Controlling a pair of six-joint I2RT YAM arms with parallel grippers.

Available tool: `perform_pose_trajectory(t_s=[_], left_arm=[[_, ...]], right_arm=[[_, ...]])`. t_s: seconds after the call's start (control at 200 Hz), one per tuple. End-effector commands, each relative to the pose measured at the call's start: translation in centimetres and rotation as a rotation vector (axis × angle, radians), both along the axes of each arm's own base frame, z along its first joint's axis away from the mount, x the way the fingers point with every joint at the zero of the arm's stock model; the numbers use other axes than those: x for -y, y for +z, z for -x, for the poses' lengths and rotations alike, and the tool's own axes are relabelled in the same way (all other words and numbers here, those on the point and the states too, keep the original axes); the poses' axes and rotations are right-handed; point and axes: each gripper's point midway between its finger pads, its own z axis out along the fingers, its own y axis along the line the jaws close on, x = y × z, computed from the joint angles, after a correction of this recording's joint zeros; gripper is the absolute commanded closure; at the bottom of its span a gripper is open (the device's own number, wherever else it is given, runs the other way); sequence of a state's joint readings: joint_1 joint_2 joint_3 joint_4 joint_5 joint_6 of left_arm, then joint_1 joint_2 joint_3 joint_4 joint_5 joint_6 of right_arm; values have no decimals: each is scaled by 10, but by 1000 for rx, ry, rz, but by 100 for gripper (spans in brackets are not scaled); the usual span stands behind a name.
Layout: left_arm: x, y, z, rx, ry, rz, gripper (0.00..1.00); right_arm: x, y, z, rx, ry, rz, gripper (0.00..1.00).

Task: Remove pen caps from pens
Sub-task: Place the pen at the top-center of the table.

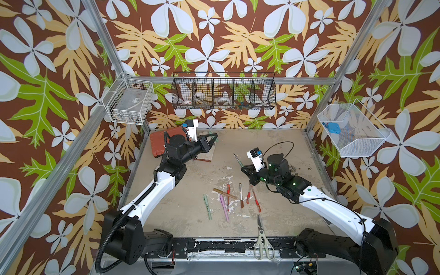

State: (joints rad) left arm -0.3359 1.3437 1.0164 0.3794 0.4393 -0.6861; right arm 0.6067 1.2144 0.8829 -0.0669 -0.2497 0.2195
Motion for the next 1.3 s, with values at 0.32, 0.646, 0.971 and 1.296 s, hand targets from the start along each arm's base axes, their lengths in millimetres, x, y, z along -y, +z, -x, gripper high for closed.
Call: perform_pose_trajectory(t_s=[0.32, 0.646, 0.971, 1.296], left_arm=[[19, -150, -42, -283, -39, -175, 100], [20, -217, -54, -406, -28, -239, 100], [21, -267, -63, -497, -16, -279, 100], [23, -298, -60, -544, -21, -326, 96]], right_arm=[[25, -54, -87, -156, -224, 103, 100], [82, -99, -142, -246, -385, 149, 100], [96, -157, -173, -341, -460, 195, 100], [101, -188, -174, -373, -492, 229, 100]])
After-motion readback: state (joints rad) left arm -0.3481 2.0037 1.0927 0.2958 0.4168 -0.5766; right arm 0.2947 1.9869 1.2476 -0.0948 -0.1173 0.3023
